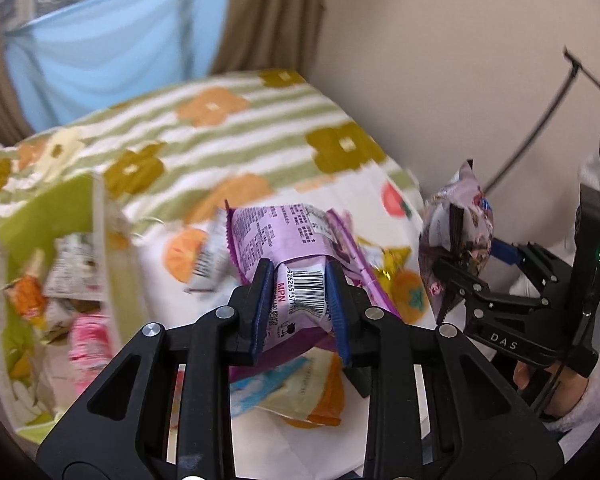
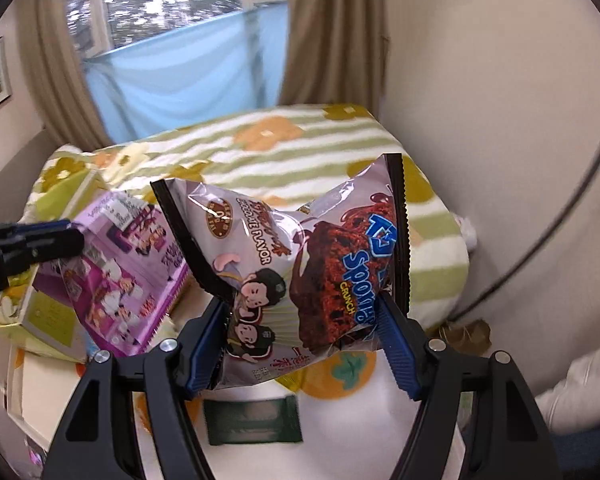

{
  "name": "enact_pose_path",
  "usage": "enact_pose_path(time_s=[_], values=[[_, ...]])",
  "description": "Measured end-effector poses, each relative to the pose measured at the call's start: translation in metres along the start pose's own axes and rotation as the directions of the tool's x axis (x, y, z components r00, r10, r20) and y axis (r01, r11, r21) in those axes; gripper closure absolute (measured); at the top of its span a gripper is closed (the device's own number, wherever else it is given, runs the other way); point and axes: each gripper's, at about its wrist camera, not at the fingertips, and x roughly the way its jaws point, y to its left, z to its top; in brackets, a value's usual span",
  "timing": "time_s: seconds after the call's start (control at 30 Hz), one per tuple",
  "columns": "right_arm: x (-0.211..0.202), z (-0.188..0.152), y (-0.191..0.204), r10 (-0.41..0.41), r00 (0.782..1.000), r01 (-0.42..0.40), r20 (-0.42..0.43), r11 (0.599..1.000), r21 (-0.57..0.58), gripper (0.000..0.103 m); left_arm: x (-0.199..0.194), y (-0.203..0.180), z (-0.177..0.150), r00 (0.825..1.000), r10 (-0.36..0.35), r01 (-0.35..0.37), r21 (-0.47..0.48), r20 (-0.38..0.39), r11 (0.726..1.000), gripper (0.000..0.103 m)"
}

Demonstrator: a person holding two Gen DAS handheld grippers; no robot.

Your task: Organize snacks

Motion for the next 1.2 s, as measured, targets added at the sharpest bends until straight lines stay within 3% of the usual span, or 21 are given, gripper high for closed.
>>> enact_pose_path(time_s=[0.2, 0.33, 0.43, 0.53, 0.67, 0.7, 0.73, 0.77, 0.8, 0.97, 1.2], values=[[-0.015, 0.037, 0.037, 0.148, 0.988, -0.142, 0.045, 0.983, -0.115, 0.036, -0.065, 0.052, 0.008, 0.983, 0.143, -0.130, -0.117, 0.112, 0.985, 0.083], [-0.020, 0.056, 0.070, 0.269, 0.962, -0.259, 0.042, 0.952, -0.160, 0.036, -0.087, 0.087, 0.000, 0.972, 0.197, -0.170, -0.195, 0.128, 0.966, 0.083], [-0.020, 0.057, 0.086, 0.300, 0.953, -0.291, 0.038, 0.944, -0.157, 0.036, -0.086, 0.094, -0.010, 0.973, 0.209, -0.189, -0.176, 0.101, 0.966, 0.083], [-0.020, 0.054, 0.095, 0.314, 0.949, -0.308, 0.015, 0.939, -0.153, 0.036, -0.078, 0.099, -0.016, 0.985, 0.164, -0.154, -0.165, 0.045, 0.974, 0.083], [-0.017, 0.053, 0.102, 0.306, 0.952, -0.301, 0.006, 0.940, -0.160, 0.036, -0.063, 0.089, -0.023, 0.989, 0.145, -0.143, -0.169, 0.001, 0.975, 0.080], [-0.016, 0.055, 0.101, 0.304, 0.953, -0.300, 0.004, 0.941, -0.155, 0.036, -0.060, 0.088, -0.027, 0.992, 0.130, -0.129, -0.175, -0.010, 0.976, 0.077], [-0.015, 0.054, 0.100, 0.306, 0.952, -0.302, 0.002, 0.941, -0.149, 0.036, -0.053, 0.085, -0.029, 0.993, 0.118, -0.120, -0.183, -0.020, 0.976, 0.059], [-0.015, 0.052, 0.098, 0.307, 0.952, -0.303, 0.000, 0.942, -0.145, 0.036, -0.048, 0.083, -0.031, 0.994, 0.110, -0.113, -0.190, -0.027, 0.975, 0.014], [-0.015, 0.051, 0.096, 0.306, 0.952, -0.303, -0.002, 0.942, -0.143, 0.036, -0.044, 0.082, -0.033, 0.994, 0.106, -0.110, -0.197, -0.029, 0.974, 0.001], [-0.014, 0.050, 0.088, 0.294, 0.956, -0.294, -0.015, 0.945, -0.141, 0.036, -0.033, 0.075, -0.042, 0.996, 0.091, -0.093, -0.243, -0.016, 0.965, 0.001], [-0.011, 0.049, 0.068, 0.288, 0.957, -0.288, -0.021, 0.950, -0.120, 0.036, -0.011, 0.050, -0.038, 0.983, 0.183, -0.175, -0.265, 0.005, 0.948, 0.001]])
